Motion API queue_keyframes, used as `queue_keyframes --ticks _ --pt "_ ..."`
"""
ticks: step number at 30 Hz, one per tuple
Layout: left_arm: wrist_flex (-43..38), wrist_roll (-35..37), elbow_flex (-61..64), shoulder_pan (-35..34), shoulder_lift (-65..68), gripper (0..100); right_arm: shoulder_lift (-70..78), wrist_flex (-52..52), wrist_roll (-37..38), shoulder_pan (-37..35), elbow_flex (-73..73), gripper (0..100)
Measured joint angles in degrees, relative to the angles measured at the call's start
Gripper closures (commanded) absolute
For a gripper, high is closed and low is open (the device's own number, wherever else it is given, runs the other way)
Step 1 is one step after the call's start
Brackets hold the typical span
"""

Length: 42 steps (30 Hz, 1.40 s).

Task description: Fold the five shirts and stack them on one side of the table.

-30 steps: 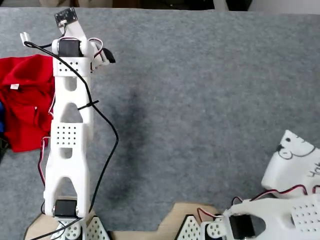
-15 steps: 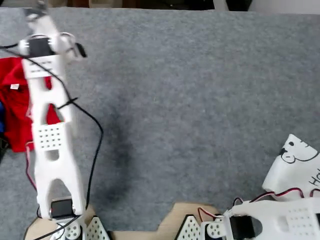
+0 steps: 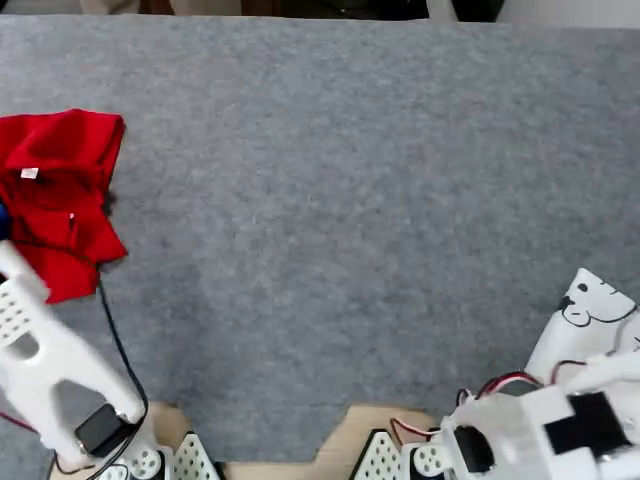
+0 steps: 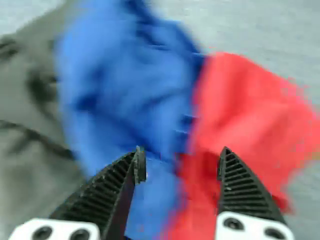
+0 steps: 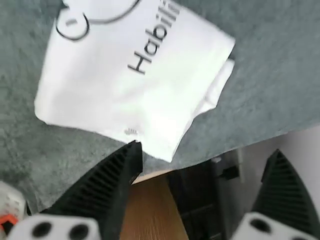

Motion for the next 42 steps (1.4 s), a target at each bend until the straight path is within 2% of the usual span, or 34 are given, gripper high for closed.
queue_keyframes --ticks 4,7,13,16,19,29,34,39,42 --pt "-4.4 -1.05 0.0 -6.68 3.52 76 -6.42 0.0 -2.9 -5.45 0.18 62.3" --pt "-5.89 -1.23 0.0 -8.88 5.71 77 -11.52 0.0 -4.22 -9.85 3.43 62.3" --pt "-9.58 -2.02 0.0 -6.95 11.69 99 -20.66 0.0 -6.07 -17.49 12.13 62.3" --pt "-9.49 -5.01 0.0 -4.57 10.81 98 -24.97 0.0 -6.07 -19.25 14.42 62.3" --pt "-6.59 -5.1 0.0 -2.64 7.91 98 -27.87 0.0 -6.07 -19.43 16.0 62.3" --pt "3.16 -1.58 0.0 5.36 -9.05 98 -29.98 0.0 -6.07 -19.43 17.85 62.3" --pt "3.52 -1.05 0.0 9.85 -16.0 97 -29.98 0.0 -6.07 -19.6 17.93 62.4" --pt "3.52 -1.05 0.0 11.08 -18.2 79 -29.98 0.0 -6.07 -19.6 17.93 62.4" --pt "3.52 1.05 0.0 8.53 -18.29 74 -29.98 0.0 -6.07 -19.6 17.93 62.4"
